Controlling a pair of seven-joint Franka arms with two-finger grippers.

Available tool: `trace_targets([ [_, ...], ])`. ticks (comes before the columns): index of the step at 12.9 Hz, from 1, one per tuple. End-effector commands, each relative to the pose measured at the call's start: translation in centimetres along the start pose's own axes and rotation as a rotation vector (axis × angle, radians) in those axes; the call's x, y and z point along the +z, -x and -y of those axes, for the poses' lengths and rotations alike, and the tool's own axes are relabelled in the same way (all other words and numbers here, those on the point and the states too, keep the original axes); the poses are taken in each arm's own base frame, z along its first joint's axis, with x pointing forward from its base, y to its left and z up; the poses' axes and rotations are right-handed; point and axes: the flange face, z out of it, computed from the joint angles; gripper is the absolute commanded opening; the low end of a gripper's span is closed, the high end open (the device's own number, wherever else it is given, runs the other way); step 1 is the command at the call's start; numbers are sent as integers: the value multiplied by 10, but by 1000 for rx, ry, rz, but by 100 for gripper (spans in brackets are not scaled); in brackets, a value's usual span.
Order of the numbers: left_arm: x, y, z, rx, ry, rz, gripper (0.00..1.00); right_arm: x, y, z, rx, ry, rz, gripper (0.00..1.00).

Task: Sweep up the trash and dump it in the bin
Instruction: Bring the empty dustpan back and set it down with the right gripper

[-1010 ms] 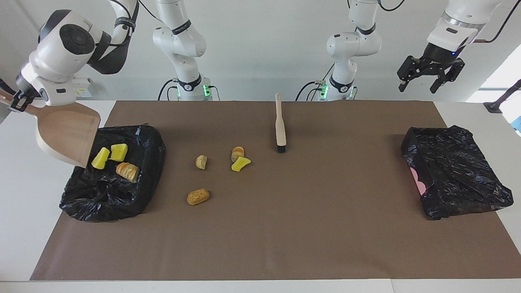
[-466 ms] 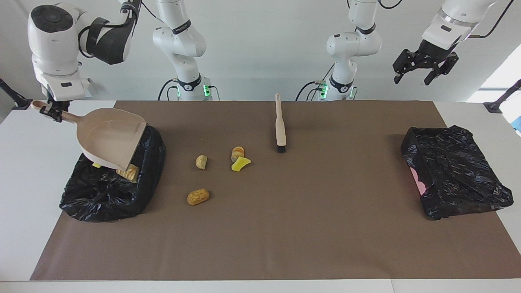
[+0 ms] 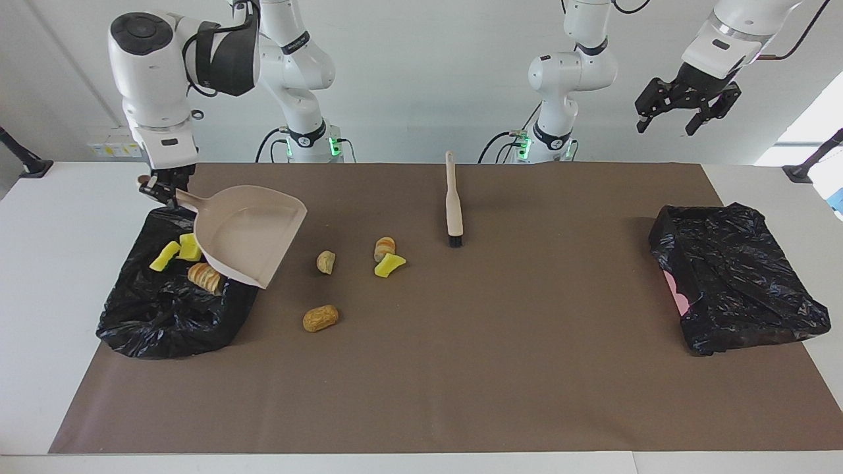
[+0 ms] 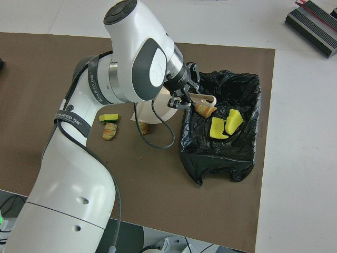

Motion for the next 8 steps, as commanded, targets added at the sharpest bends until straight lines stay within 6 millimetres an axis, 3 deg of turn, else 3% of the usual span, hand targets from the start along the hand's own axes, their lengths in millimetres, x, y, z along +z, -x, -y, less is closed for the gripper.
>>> trace_targets([
  [1, -3, 4, 3, -1, -13, 0, 100, -11, -37, 22, 137, -25, -58, 0],
  [3, -2, 4, 2, -4, -11, 3, 100, -15, -58, 31, 320, -84, -125, 0],
  [5, -2, 5, 2, -7, -11, 7, 100, -10, -103, 44, 414, -108, -111, 0],
  [8, -2, 5, 2, -10, -11, 6, 100, 6, -194, 71, 607, -141, -80, 0],
])
